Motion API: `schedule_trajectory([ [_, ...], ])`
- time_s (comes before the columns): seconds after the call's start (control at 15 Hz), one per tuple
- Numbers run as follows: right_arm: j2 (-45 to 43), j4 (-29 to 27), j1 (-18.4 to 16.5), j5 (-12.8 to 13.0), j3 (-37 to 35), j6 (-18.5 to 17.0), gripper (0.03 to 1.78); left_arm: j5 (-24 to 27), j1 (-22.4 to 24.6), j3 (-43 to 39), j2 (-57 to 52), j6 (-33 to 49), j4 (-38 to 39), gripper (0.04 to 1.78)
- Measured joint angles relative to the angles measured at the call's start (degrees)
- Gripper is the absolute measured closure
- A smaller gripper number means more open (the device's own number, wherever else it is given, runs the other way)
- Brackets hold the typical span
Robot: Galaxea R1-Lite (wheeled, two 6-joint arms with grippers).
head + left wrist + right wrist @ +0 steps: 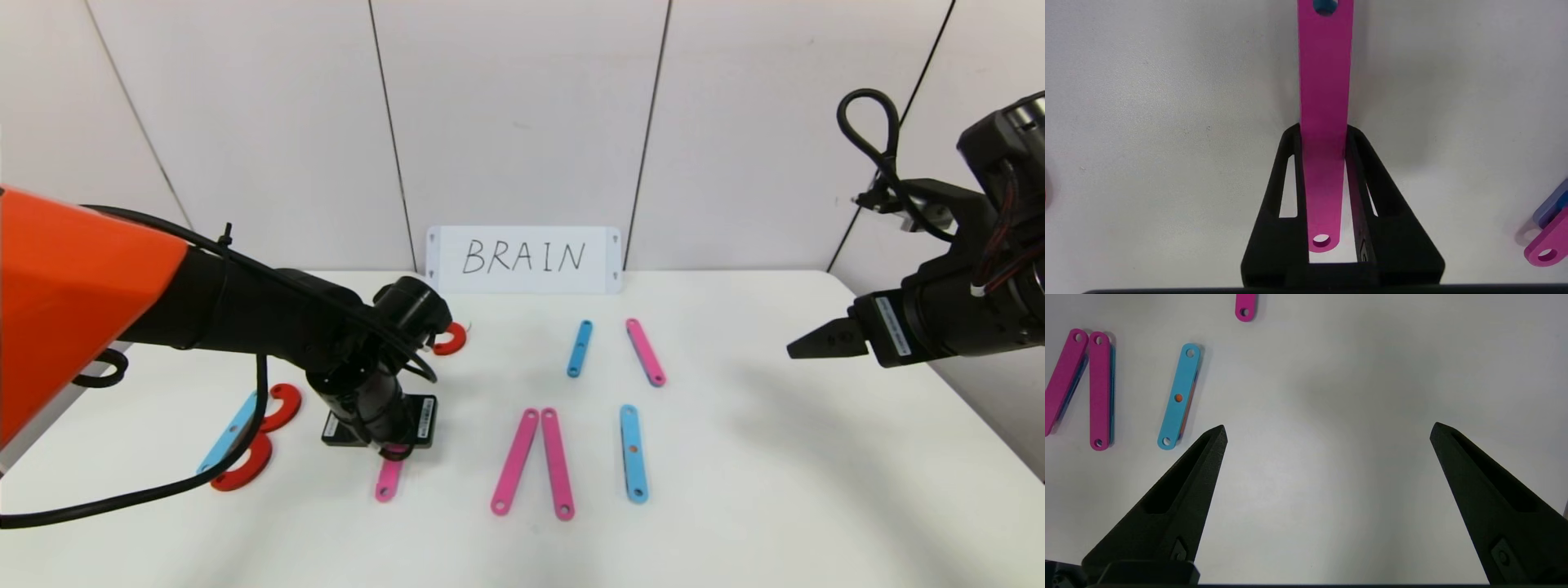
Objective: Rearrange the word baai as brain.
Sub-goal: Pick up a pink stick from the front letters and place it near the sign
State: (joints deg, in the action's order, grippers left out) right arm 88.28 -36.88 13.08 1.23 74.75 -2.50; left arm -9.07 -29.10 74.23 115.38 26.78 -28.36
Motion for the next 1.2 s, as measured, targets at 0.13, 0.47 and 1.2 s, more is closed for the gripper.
schedule_trajectory([
  [0.13,0.0,0.0,0.0,0.0,0.0,0.0,0.07,0.0,0.0,0.0,0.0,0.0,0.0,1.52],
  [0.47,0.0,0.0,0.0,0.0,-0.1,0.0,0.07,0.0,0.2,0.9,-0.5,-0.5,1.5,1.52],
  [1.2,0.3,0.1,0.0,-0.1,-0.4,0.5,0.07,0.3,0.3,14.8,3.3,-5.2,2.2,1.52],
])
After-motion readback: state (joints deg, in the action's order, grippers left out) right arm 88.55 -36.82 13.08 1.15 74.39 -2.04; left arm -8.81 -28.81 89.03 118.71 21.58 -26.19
